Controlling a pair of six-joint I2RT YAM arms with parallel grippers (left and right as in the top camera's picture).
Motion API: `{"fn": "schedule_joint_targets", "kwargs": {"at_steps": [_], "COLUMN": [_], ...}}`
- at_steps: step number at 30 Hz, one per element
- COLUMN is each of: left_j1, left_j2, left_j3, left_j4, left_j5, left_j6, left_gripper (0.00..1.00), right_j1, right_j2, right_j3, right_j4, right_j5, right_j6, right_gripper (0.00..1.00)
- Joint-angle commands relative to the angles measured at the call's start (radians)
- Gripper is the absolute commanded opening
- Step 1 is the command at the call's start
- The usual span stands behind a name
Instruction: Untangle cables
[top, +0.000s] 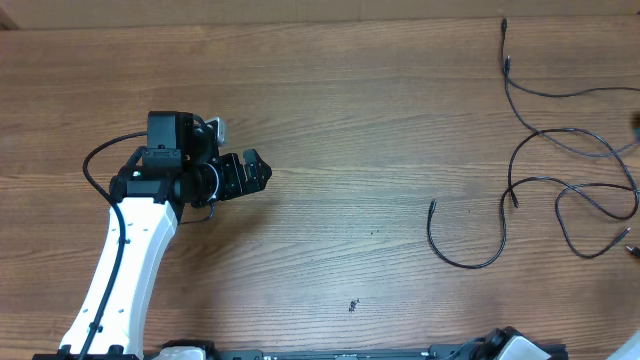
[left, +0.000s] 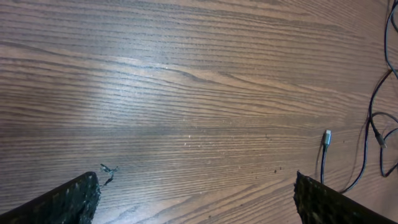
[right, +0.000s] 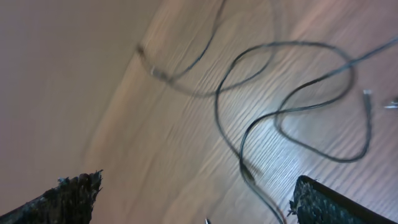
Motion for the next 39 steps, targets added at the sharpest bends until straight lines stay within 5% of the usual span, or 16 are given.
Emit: {"fn": "schedule_joint_targets", "kwargs": {"at_steps": [1,18,39], "left_j1": [0.002,0.002,0.002], "left_j2": [0.003,0.003,0.003], "left_j3": [0.006,0.006,0.006], "left_j4": [0.002,0.002,0.002], "left_j5": [-0.002,-0.002,-0.002], "left_j6": [0.019,0.019,0.019], "left_gripper": [1.00,1.00,1.00], "right_j1": [0.128,0.803,0.862], "right_j2": [-0.010,0.094,0.268], "right_j3": [0.006,0.003,0.003], "right_j4": [-0.009,-0.009,-0.016], "right_j5": [-0.010,0.132,0.122], "right_j6": [-0.112,-0.089,-0.077], "right_gripper": [0.99,1.00,1.00]}}
